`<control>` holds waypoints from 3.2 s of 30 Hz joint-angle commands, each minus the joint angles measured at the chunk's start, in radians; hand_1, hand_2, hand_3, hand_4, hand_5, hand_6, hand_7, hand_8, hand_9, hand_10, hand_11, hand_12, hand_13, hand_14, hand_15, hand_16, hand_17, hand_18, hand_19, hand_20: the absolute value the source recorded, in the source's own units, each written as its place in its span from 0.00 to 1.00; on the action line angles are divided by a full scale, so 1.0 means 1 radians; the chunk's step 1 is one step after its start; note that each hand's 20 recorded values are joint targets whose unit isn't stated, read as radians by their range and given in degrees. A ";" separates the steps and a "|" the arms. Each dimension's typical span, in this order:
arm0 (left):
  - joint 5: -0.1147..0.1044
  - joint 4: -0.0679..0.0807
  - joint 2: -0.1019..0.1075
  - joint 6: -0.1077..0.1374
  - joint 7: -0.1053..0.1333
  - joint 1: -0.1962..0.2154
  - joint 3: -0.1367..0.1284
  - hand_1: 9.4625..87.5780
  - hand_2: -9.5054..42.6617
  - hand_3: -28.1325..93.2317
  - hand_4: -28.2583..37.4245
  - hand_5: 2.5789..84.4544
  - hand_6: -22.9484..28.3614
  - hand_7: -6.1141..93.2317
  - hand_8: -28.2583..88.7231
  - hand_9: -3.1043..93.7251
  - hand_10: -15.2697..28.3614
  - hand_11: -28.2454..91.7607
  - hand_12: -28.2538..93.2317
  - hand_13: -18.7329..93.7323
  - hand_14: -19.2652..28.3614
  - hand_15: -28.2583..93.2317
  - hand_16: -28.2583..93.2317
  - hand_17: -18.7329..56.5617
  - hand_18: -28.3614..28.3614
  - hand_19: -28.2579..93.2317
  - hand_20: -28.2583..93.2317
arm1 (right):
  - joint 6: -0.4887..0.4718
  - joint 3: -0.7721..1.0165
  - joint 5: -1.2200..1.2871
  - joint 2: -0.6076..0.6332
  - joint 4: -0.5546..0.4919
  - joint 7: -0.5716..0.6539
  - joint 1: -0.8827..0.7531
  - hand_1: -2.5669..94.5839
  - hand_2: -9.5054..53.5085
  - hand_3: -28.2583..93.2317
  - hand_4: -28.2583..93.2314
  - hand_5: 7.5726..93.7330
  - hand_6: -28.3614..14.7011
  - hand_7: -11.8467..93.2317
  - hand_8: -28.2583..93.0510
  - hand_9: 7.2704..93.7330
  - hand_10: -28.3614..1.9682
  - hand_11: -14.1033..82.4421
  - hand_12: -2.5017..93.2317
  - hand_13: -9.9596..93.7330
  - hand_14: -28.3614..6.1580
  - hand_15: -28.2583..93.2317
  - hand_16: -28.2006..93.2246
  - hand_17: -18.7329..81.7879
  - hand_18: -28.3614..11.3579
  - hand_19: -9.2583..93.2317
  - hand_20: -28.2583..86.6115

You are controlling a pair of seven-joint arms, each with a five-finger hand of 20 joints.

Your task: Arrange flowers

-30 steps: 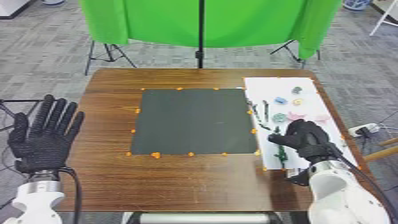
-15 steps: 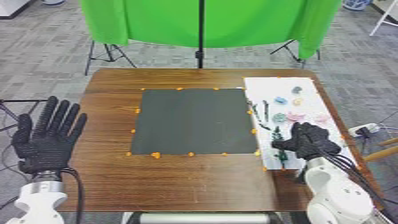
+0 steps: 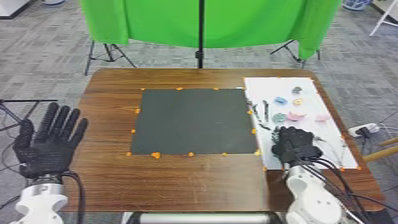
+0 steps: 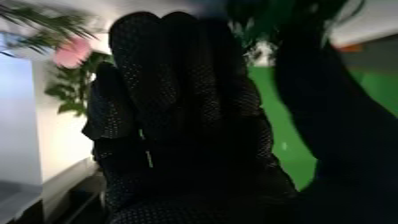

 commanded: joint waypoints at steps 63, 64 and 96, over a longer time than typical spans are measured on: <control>0.032 0.039 0.113 0.065 -0.080 -0.019 0.008 0.19 0.47 0.85 0.00 0.49 0.62 0.13 0.17 0.42 0.66 0.35 0.29 0.41 0.70 0.42 0.19 0.14 0.73 0.49 0.33 | 0.068 -0.438 0.610 -0.491 0.324 0.271 0.537 0.47 0.00 0.88 0.05 0.77 0.48 0.31 0.26 0.82 0.34 0.48 0.27 0.79 0.40 0.72 0.41 0.62 0.08 1.00 0.68; 0.026 0.042 0.116 0.066 -0.076 -0.023 0.012 0.19 0.48 0.85 0.00 0.49 0.62 0.13 0.17 0.42 0.66 0.35 0.29 0.41 0.70 0.42 0.19 0.14 0.73 0.49 0.33 | 0.078 -0.442 0.620 -0.489 0.319 0.276 0.540 0.46 0.00 0.88 0.05 0.76 0.48 0.30 0.24 0.81 0.32 0.48 0.26 0.79 0.40 0.72 0.40 0.61 0.07 1.00 0.68; 0.024 0.059 0.078 0.037 -0.074 -0.025 0.040 0.20 0.49 0.85 0.00 0.50 0.62 0.14 0.17 0.43 0.66 0.36 0.30 0.41 0.71 0.43 0.19 0.14 0.73 0.49 0.33 | -0.174 -0.439 0.593 -0.428 0.179 0.091 0.375 0.34 0.21 0.89 0.06 0.68 0.44 0.22 0.15 0.79 0.26 0.57 0.28 0.75 0.30 0.84 0.46 0.61 0.07 1.00 0.70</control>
